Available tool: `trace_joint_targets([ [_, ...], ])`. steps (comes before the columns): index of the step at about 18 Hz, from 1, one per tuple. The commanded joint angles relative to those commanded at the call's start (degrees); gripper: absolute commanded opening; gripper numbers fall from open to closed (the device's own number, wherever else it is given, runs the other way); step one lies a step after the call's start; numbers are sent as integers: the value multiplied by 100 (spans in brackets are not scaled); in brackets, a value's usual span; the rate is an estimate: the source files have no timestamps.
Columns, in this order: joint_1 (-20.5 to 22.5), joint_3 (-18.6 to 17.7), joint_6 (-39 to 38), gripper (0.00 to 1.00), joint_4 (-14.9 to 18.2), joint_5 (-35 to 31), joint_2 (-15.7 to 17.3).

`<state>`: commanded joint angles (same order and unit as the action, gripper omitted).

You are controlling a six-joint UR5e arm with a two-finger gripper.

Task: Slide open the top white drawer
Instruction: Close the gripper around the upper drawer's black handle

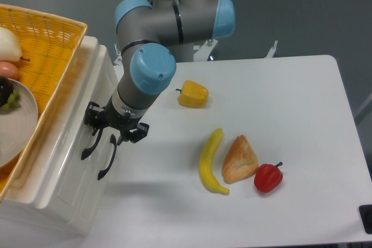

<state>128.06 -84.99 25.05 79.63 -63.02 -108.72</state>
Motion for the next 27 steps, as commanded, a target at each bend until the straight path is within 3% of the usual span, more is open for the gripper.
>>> trace_joint_targets([
  [10,9,0,9,48,0,-9,79],
  [27,9,0,35,43,-9,-9,97],
])
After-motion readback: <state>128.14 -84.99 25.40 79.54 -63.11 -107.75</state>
